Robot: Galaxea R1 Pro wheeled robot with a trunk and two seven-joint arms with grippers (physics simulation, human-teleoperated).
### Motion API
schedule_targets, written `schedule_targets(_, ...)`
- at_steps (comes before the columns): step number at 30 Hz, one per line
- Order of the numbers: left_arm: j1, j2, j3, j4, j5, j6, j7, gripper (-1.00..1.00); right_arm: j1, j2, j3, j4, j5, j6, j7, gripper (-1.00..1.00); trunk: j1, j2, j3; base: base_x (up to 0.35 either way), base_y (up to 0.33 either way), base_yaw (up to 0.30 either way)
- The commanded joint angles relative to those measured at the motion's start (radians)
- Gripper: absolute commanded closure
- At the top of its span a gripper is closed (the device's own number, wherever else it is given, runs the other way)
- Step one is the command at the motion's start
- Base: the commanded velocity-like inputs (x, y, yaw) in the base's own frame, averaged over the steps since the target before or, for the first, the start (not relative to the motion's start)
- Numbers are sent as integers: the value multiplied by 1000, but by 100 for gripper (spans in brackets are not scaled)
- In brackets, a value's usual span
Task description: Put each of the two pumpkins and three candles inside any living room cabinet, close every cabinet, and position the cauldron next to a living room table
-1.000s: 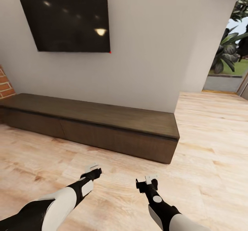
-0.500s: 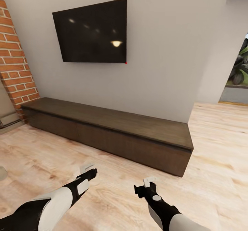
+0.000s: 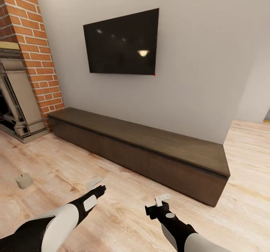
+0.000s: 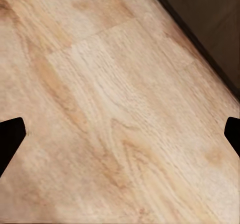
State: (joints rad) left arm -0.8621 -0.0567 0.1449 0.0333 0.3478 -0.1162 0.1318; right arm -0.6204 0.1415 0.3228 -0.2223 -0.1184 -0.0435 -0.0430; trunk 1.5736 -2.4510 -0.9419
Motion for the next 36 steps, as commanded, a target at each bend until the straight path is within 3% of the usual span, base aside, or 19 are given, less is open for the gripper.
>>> schedule_targets(1, -2, 0, 8, 4, -2, -6, 1, -100, -1, 0, 8, 1, -11, 0, -5, -100, -4, 7, 1, 0, 0, 221)
schedule_targets(10, -2, 0, 7, 4, -2, 20, 2, -100, -1, 0, 7, 0, -10, 51, -2, -100, -39, 70, 17, 0, 0, 195)
schedule_targets(20, -2, -1, 4, 4, -4, 47, 7, -100, -1, 0, 8, -2, -10, 58, 4, -100, -77, 140, 37, 0, 0, 153)
schedule_targets(36, -2, -2, 0, 5, -6, 44, 12, -100, -1, 0, 20, -1, -10, 56, 26, -100, -138, 252, 104, 0, 0, 97)
